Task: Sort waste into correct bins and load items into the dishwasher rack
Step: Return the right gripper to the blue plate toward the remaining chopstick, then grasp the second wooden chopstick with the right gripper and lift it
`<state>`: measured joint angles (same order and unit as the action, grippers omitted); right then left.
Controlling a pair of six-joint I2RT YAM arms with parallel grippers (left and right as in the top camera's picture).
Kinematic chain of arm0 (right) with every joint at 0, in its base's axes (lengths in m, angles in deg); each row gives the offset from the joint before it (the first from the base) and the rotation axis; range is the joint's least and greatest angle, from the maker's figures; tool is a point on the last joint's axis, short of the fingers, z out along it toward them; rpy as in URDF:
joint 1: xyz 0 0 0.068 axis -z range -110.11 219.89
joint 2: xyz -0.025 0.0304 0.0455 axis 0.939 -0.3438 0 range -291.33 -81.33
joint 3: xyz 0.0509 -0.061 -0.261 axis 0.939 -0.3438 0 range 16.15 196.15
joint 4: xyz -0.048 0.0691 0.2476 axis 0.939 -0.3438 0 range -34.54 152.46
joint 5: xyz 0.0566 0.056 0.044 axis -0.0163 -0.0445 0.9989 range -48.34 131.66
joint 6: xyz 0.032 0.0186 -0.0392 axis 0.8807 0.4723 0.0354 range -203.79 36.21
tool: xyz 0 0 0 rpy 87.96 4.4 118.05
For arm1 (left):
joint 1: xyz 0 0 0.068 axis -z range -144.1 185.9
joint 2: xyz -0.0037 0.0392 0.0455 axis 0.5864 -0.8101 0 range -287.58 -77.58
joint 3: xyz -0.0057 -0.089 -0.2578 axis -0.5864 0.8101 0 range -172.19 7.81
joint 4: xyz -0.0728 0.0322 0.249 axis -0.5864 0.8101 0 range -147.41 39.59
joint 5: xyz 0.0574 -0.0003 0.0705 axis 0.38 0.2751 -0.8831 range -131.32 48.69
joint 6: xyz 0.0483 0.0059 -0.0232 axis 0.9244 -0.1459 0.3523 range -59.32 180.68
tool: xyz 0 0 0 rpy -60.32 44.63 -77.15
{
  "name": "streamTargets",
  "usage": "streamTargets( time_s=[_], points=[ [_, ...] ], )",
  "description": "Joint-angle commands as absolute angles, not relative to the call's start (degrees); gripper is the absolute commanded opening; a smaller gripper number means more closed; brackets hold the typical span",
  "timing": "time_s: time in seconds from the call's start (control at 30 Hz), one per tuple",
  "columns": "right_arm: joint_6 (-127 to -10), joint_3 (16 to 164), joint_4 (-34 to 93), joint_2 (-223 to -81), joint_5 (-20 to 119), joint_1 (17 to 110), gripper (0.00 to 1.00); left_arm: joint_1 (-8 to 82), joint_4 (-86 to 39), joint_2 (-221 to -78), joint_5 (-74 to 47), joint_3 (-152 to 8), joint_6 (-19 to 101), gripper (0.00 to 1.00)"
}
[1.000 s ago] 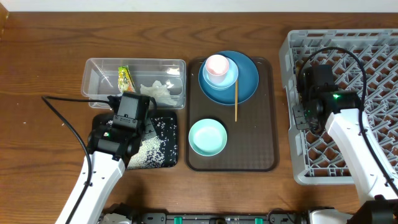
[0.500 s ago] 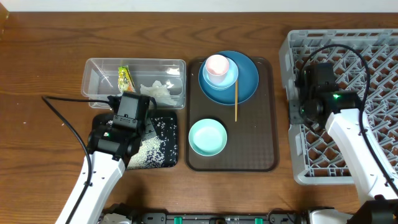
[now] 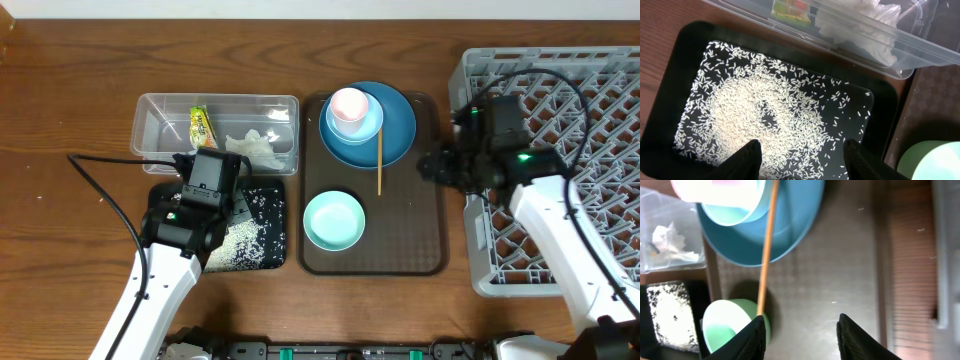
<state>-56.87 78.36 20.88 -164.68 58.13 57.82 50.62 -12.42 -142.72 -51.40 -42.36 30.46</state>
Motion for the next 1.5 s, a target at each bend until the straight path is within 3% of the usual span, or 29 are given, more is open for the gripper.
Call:
streamTargets(
  time_s=[0.0, 0.2, 0.57, 0.73, 0.83, 0.93, 1.07, 1.27, 1.47],
  points=[
    [-50.7, 78.1, 21.8, -164.9, 52.0, 53.4, 0.45, 50.4, -12.3, -143.1, -52.5, -42.6, 30.1, 0.56],
    [-45.6, 78.1, 23.1, -164.9, 41.7, 46.6, 0.46, 50.4, -12.3, -143.1, -52.5, -42.6, 30.1, 0.56],
    [-44.6, 78.1, 26.5, -164.9, 37.9, 41.1, 0.47, 50.4, -12.3, -143.1, -52.5, -42.6, 30.1, 0.56],
    [-44.6, 78.1, 27.2, -165.4, 37.4, 40.0, 0.63, 50.4, -12.3, -143.1, -52.5, -42.6, 30.1, 0.56],
    [-44.6, 78.1, 27.2, -165.9, 37.4, 39.6, 0.99, 50.4, -12.3, -143.1, -52.5, -42.6, 30.1, 0.56],
    [-44.6, 78.1, 27.6, -166.7, 37.6, 39.4, 0.99, 50.4, -12.3, -143.1, -52.5, -42.6, 30.1, 0.56],
    [-44.6, 78.1, 28.3, -168.8, 37.6, 39.3, 0.98, 50.4, -12.3, -143.0, -52.5, -42.6, 30.1, 0.56],
    [-44.6, 78.1, 29.0, -172.4, 37.3, 39.3, 0.65, 50.4, -12.3, -143.1, -52.5, -42.6, 30.1, 0.56],
    [-44.6, 78.1, 30.0, -174.9, 37.5, 39.1, 0.45, 50.4, -12.3, -143.1, -52.5, -42.6, 30.1, 0.56]
  ],
)
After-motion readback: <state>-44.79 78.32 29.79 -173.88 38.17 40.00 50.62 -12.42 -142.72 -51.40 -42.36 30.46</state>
